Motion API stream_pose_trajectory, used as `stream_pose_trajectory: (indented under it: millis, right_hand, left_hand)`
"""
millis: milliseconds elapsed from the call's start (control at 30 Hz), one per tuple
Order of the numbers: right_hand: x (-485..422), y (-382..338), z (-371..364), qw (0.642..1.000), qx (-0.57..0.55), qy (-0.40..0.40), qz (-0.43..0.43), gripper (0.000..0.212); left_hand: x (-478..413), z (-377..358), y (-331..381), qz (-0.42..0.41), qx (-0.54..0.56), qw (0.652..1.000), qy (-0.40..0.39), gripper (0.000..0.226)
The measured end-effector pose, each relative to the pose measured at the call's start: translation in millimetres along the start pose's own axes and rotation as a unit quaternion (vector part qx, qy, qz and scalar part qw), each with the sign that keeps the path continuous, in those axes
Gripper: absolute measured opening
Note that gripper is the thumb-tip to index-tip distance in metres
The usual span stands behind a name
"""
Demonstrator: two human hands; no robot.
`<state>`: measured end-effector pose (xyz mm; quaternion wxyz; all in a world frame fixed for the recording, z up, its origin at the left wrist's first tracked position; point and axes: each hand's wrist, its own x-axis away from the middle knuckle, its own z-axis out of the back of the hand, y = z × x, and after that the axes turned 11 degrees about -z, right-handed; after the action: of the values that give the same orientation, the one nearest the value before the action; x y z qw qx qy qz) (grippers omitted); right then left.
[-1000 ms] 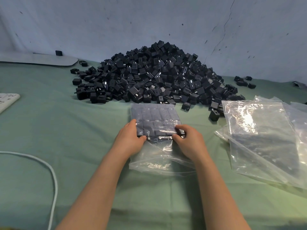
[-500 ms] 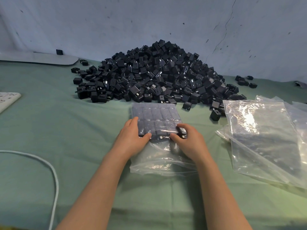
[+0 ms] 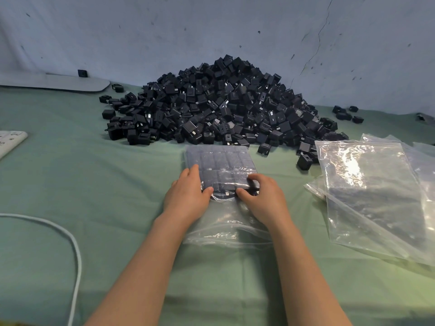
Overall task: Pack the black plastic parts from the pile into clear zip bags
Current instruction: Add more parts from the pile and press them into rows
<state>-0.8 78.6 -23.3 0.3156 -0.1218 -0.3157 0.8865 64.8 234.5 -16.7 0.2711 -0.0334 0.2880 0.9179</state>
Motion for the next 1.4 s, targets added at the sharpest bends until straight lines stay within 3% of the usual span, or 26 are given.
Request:
stream_pose_trajectory:
  millis: [167,333,633,800,1100,1267,1400]
  right_hand:
    - [2,-2,-1,1.000,0.006,-0.006,0.000,0.060]
    - [2,-4,-4,1.000,-0.001,0.014,-0.011,0.058]
    - [-1,2,5,0.999,-0.039,-0.012,-0.008,0.048]
    - [0,-1,4,0.999,-0.036,0.001,-0.020,0.048]
    - [1,-3,7,0.999,-0.040,-0.008,-0.032,0.049]
    - [3,-1,9,1.000,-0.024,-0.014,-0.002,0.052]
    - [7,-7,8,0.998,0.006,-0.026,0.054,0.046]
  left_hand:
    - [1,1,2,0.015,0.006,1.000,0.004,0.059]
    - [2,2,3,0.019,0.000,1.000,0.001,0.051]
    - [3,8,-4,0.018,0.051,0.998,-0.018,0.058]
    - [3,8,-1,0.012,0.040,0.999,-0.016,0.048]
    - [2,5,0,0.013,0.031,0.999,0.000,0.051]
    - [4,3,-9,0.001,0.061,0.998,-0.005,0.066]
    - [1,0,-5,-0.020,0.046,0.999,-0.018,0.057]
